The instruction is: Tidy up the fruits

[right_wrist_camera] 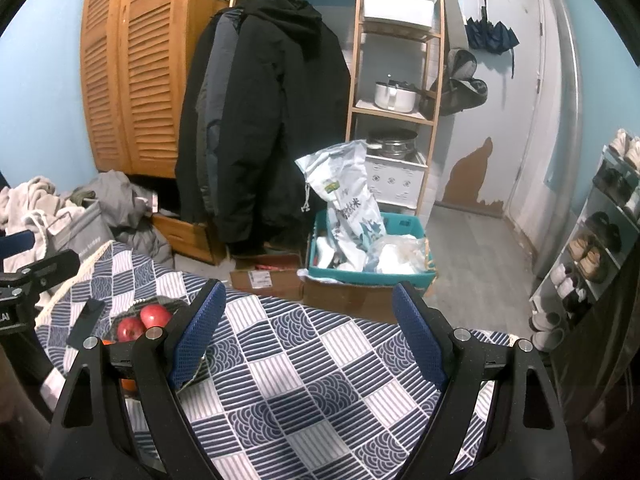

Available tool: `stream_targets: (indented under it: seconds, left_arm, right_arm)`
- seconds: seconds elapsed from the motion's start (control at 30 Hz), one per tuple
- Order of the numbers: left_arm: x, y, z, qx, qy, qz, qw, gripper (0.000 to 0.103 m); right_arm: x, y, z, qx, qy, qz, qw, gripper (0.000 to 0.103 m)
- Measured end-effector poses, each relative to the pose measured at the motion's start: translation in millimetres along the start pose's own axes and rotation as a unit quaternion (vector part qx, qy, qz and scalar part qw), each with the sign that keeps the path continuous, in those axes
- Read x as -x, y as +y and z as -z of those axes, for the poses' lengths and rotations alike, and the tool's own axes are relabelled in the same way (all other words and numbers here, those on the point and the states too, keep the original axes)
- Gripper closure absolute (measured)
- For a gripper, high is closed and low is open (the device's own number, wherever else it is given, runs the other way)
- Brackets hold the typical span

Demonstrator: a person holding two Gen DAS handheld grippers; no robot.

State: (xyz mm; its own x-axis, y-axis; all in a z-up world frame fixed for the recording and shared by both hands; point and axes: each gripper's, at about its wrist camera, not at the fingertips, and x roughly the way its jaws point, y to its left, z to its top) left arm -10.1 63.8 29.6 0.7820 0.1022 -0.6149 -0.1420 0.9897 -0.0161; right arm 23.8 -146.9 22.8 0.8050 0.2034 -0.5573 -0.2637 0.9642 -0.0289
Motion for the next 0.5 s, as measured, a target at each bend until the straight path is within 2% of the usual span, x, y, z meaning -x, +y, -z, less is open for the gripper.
stream_targets:
  seconds: [0.5]
  left_arm:
    - [-4.3,2.9,-0.4,0.016,0.017,0.001,0.9997,0.001]
  right_arm:
    - [0.4,-0.1,-0.9,0.001,0.001,0.000,1.000,0.019]
